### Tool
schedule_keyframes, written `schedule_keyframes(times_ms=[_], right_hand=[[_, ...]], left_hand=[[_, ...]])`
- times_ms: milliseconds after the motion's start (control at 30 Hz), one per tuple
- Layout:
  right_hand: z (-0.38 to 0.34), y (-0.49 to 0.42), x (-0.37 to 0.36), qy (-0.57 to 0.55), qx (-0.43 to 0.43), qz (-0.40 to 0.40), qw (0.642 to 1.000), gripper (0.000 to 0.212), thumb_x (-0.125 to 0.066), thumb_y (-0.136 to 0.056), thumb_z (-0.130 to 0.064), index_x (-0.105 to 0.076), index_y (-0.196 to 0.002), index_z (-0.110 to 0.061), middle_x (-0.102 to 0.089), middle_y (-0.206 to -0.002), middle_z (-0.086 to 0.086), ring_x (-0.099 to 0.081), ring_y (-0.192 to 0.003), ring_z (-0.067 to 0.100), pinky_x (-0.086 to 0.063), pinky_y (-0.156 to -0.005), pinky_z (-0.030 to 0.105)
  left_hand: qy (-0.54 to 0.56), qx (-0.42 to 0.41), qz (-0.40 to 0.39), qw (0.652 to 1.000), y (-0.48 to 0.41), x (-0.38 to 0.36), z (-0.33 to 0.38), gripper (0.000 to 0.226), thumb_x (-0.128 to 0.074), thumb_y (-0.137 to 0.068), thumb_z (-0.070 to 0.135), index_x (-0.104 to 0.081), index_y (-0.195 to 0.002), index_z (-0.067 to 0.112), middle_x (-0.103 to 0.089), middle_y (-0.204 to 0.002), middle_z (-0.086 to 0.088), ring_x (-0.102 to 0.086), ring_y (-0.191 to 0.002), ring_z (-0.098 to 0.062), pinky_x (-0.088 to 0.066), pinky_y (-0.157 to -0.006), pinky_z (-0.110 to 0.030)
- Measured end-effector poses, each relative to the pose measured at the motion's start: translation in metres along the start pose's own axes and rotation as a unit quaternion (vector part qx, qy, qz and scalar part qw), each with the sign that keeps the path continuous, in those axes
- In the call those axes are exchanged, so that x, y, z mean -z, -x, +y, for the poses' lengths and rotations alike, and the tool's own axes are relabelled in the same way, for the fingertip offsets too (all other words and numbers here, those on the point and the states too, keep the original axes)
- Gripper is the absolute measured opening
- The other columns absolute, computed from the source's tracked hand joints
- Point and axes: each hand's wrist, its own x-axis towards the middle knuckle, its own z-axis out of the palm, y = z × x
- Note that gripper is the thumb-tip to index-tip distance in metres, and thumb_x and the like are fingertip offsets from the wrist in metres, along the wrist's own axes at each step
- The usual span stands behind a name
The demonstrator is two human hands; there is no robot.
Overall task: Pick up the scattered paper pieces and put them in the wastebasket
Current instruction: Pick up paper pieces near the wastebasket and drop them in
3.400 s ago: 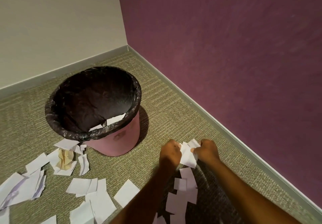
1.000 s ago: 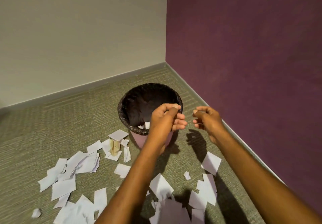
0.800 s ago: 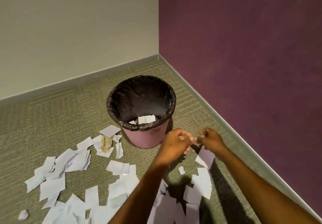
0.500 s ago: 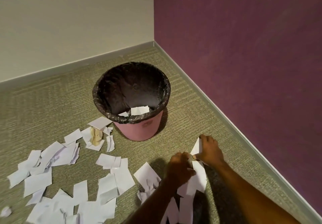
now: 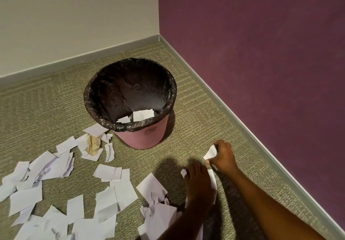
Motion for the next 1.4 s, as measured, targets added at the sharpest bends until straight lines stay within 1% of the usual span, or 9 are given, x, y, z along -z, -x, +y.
schedule_keyframes(times_ms=[100,333,567,700,800,967,1100,1233,1400], right_hand=[[0.003,0.0,0.004,-0.088,-0.048,0.015,0.995,0.054,-0.099,-0.064,-0.006,-0.06,-0.101,-0.018,-0.067,-0.101,0.005,-0.065,-0.088,0.024,-0.043,-0.062,0.029],[0.002,0.005,0.02,-0.198,-0.13,0.008,0.971,0.035,-0.091,-0.082,-0.006,-0.065,-0.106,-0.008,-0.071,-0.092,0.011,-0.067,-0.071,0.025,-0.054,-0.053,0.032],[-0.004,0.016,0.031,-0.282,-0.168,-0.041,0.944,0.038,-0.092,-0.082,-0.009,-0.067,-0.109,0.003,-0.078,-0.093,0.027,-0.067,-0.064,0.028,-0.045,-0.041,0.027],[-0.001,0.038,0.039,-0.232,-0.157,-0.148,0.948,0.037,-0.094,-0.081,-0.011,-0.071,-0.109,-0.004,-0.08,-0.087,0.011,-0.071,-0.071,0.023,-0.051,-0.048,0.027],[0.007,0.053,0.034,-0.134,-0.094,-0.206,0.965,0.04,-0.097,-0.073,-0.006,-0.071,-0.104,-0.011,-0.079,-0.082,0.005,-0.073,-0.064,0.016,-0.052,-0.048,0.027],[0.015,0.071,0.008,0.036,0.03,-0.209,0.977,0.057,-0.101,-0.061,-0.022,-0.068,-0.107,-0.028,-0.075,-0.1,-0.006,-0.072,-0.089,0.018,-0.056,-0.065,0.03],[0.015,0.092,-0.013,0.234,0.144,-0.112,0.955,0.075,-0.093,-0.072,-0.038,-0.054,-0.136,-0.035,-0.051,-0.132,-0.012,-0.056,-0.117,0.018,-0.05,-0.076,0.035],[0.019,0.099,-0.024,0.226,0.152,-0.088,0.958,0.069,-0.092,-0.076,-0.027,-0.055,-0.134,-0.028,-0.049,-0.132,-0.008,-0.058,-0.115,0.021,-0.048,-0.071,0.035],[0.019,0.109,-0.034,0.172,0.13,-0.089,0.972,0.06,-0.081,-0.08,-0.009,-0.057,-0.133,-0.024,-0.05,-0.129,-0.004,-0.063,-0.104,0.023,-0.051,-0.074,0.038]], left_hand=[[0.005,-0.007,0.02,1.0,-0.006,-0.004,-0.002,0.09,-0.095,-0.043,0.052,-0.066,-0.116,0.008,-0.065,-0.111,-0.015,-0.066,-0.102,-0.037,-0.06,-0.083,-0.055],[0.111,-0.047,0.016,0.993,-0.024,0.005,-0.022,0.028,-0.058,-0.084,0.003,-0.066,-0.11,0.013,-0.064,-0.124,-0.011,-0.057,-0.121,-0.033,-0.049,-0.095,-0.046],[0.282,-0.045,0.138,0.949,-0.025,0.016,-0.051,0.015,-0.057,-0.082,0.005,-0.067,-0.08,0.015,-0.065,-0.08,-0.007,-0.061,-0.07,-0.026,-0.048,-0.06,-0.037],[0.219,-0.086,0.224,0.946,-0.028,0.014,-0.074,0.016,-0.074,-0.084,0.007,-0.069,-0.093,0.019,-0.066,-0.089,-0.001,-0.058,-0.077,-0.021,-0.053,-0.06,-0.037],[0.135,-0.173,0.184,0.958,-0.025,0.011,-0.093,0.037,-0.078,-0.071,0.026,-0.072,-0.107,0.019,-0.071,-0.113,-0.004,-0.061,-0.095,-0.025,-0.054,-0.066,-0.033],[0.124,-0.188,0.169,0.959,-0.019,0.007,-0.106,0.021,-0.068,-0.068,-0.004,-0.063,-0.081,0.011,-0.059,-0.084,-0.007,-0.056,-0.074,-0.028,-0.049,-0.05,-0.04],[0.251,-0.168,0.161,0.939,-0.021,0.021,-0.113,0.015,-0.046,-0.07,0.008,-0.061,-0.069,0.007,-0.058,-0.068,-0.011,-0.054,-0.062,-0.03,-0.045,-0.051,-0.044],[0.334,-0.036,0.108,0.936,-0.03,0.032,-0.123,0.032,-0.046,-0.082,0.012,-0.076,-0.09,0.006,-0.078,-0.087,-0.011,-0.07,-0.076,-0.024,-0.055,-0.067,-0.031],[0.215,-0.15,0.013,0.965,-0.025,0.032,-0.135,0.029,-0.078,-0.075,0.037,-0.067,-0.097,0.021,-0.067,-0.088,-0.008,-0.064,-0.079,-0.028,-0.056,-0.068,-0.039]])
